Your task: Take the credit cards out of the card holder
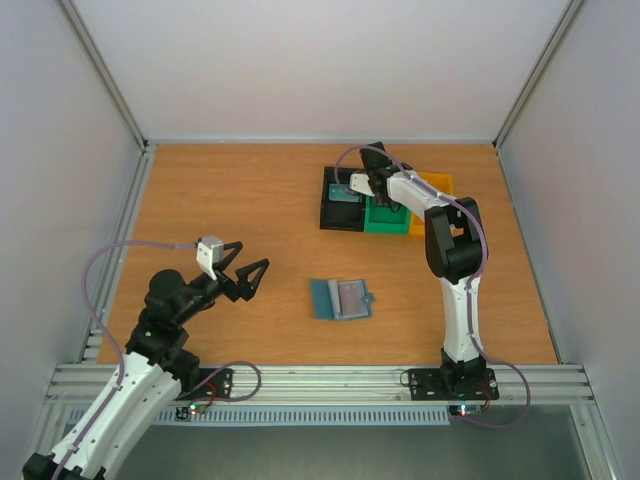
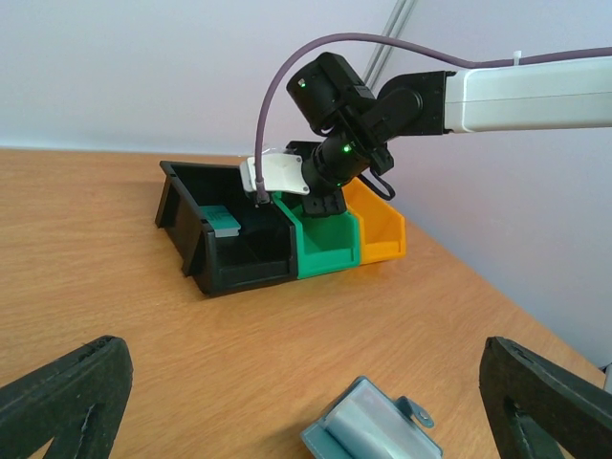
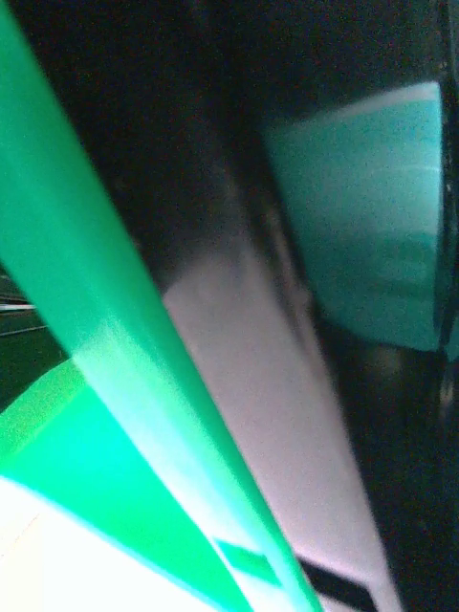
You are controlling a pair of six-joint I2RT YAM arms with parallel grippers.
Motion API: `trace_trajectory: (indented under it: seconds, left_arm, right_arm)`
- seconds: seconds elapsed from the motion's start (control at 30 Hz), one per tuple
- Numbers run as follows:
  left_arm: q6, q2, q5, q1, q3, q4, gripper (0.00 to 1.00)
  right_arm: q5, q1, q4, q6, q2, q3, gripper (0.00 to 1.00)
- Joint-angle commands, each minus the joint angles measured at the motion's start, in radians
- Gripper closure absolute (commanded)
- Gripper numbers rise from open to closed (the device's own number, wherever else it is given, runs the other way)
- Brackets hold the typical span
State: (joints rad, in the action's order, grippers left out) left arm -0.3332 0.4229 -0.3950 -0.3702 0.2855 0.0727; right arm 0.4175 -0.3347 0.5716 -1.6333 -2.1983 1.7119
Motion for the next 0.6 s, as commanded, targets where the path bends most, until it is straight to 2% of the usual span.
trace_trajectory:
  seconds: [0.0, 0.43, 0.57]
  left_arm:
    - [0.003, -0.017, 0.010, 0.005, -0.010, 0.055, 0.01]
    - [0.009, -0.030, 0.008, 0.005, -0.008, 0.049, 0.01]
    - [0.008, -0.027, 0.008, 0.005, -0.009, 0.049, 0.01]
  right_arm:
    - [-0.004, 0.004, -0.065, -0.064, -0.023, -0.007, 0.96]
    - [0.048, 0.014, -0.081, -0.038, -0.056, -0.005, 0.88]
    - [-0.003, 0.013, -0.011, 0.035, -0.022, 0.001, 0.79]
